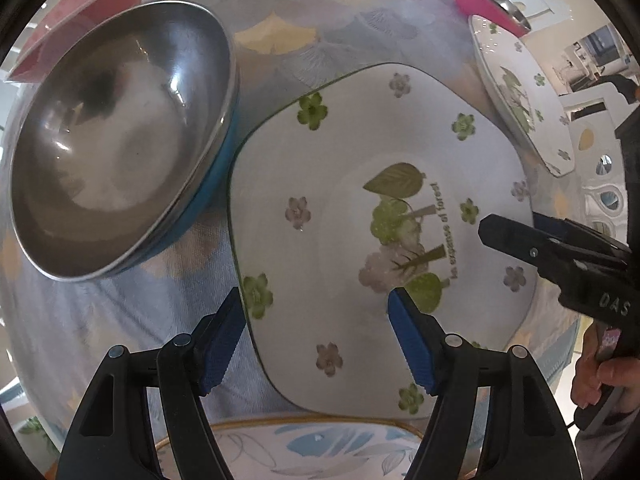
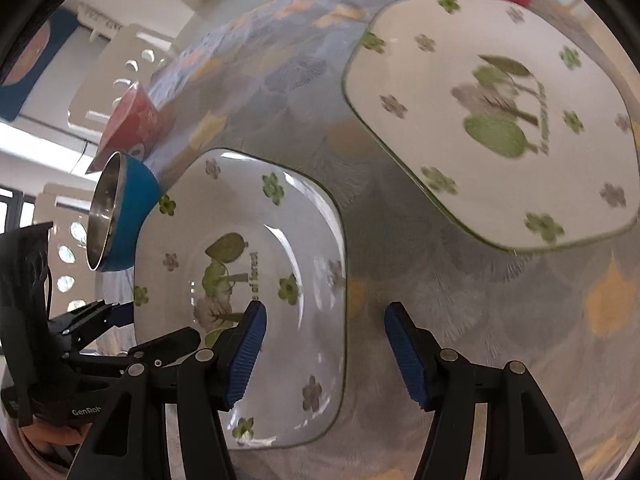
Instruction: Organize plates and bowls
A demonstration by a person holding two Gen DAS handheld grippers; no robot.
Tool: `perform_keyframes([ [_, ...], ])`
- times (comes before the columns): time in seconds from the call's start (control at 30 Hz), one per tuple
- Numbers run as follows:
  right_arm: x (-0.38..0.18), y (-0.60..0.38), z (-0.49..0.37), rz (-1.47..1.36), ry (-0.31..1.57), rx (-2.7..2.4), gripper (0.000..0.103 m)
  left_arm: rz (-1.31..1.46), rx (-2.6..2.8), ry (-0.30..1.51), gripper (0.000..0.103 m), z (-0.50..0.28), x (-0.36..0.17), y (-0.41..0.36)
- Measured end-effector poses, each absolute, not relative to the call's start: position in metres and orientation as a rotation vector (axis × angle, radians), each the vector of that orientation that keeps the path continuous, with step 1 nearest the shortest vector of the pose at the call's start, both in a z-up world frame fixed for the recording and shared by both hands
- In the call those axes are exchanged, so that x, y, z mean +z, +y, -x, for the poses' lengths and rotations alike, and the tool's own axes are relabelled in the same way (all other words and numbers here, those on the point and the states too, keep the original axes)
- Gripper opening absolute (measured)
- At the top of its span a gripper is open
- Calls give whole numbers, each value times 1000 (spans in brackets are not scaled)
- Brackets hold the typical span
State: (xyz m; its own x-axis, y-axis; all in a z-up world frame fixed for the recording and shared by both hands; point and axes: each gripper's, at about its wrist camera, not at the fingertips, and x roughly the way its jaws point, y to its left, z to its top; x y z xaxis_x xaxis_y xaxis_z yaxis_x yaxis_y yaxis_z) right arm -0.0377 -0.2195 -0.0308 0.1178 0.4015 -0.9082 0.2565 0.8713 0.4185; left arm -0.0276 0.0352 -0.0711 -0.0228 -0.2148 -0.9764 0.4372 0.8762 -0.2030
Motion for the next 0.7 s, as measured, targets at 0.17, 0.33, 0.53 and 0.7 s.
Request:
perform_keyframes([
  [0.17, -34, -209, 30, -485, 1461, 150, 82, -238, -515, 1501, 80, 28, -75, 25],
  [0.33, -39, -186, 21, -399, 1478, 171, 103, -319, -537, 1500, 102, 35, -82, 9],
  [0.53, -41, -175, 14, -291, 1478, 145, 103, -331, -539, 1493, 103, 37, -82, 12],
  [0.7, -44, -165, 6, -250, 1475, 125, 103, -333, -539, 1486, 103, 40, -84, 3],
])
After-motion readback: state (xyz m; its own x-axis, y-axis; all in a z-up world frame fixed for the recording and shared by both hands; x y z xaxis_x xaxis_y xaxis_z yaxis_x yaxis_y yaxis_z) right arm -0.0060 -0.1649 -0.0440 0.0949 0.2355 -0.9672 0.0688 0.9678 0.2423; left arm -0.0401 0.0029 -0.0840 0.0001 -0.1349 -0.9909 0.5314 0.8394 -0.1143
